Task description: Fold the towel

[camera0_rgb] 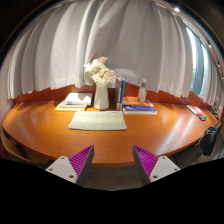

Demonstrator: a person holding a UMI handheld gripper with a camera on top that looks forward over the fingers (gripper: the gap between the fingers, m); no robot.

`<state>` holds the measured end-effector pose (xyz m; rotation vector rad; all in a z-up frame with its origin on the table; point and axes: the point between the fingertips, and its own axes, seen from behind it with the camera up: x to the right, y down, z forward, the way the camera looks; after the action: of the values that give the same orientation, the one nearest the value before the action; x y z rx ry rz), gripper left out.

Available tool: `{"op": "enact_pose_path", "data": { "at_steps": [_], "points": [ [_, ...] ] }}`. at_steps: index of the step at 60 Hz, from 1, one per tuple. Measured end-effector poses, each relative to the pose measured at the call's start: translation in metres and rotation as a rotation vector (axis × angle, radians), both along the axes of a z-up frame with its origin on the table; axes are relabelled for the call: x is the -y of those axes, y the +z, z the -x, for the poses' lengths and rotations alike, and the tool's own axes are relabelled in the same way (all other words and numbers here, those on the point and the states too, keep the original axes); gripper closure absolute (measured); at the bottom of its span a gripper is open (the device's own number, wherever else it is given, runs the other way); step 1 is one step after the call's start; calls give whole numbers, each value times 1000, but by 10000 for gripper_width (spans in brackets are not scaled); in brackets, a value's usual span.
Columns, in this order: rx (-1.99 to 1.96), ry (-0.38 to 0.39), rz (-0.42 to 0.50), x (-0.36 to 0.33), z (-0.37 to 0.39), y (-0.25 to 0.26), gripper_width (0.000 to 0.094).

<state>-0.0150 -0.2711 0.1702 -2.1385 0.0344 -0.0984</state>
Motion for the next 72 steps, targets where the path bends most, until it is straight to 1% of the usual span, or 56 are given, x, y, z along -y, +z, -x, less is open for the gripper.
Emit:
{"op": "enact_pose_path", "data": {
  "at_steps": [10, 16, 22, 27, 35, 44, 46, 51, 52, 56, 57, 59, 60, 62, 63, 66, 72],
  "points": [
    [-25, 80, 121, -42, 83, -86, 162],
    [-31, 122, 155, -88, 129, -111, 171],
    [-29, 154, 157, -146, 167, -122, 174],
    [-25, 163, 146, -199, 191, -128, 176],
    [-23, 152, 155, -273, 211, -143, 182],
    [-38, 147, 173, -327, 225, -166, 195],
    [-30, 146, 178, -334, 226, -171, 210],
    [-8, 146, 200, -344, 227, -183, 265],
    [-9, 143, 181, -348, 227, -180, 294],
    [5, 123, 166, -351, 222, -182, 408],
    [3, 121, 161, -349, 223, -182, 449],
    [1, 111, 148, -347, 222, -181, 559],
    [6, 107, 142, -347, 220, -181, 635],
    [30, 103, 127, -347, 215, -181, 839],
    [52, 104, 121, -347, 212, -181, 874],
    [66, 137, 121, -344, 213, -183, 896],
    [14, 154, 177, -344, 212, -182, 902]
  ]
}}
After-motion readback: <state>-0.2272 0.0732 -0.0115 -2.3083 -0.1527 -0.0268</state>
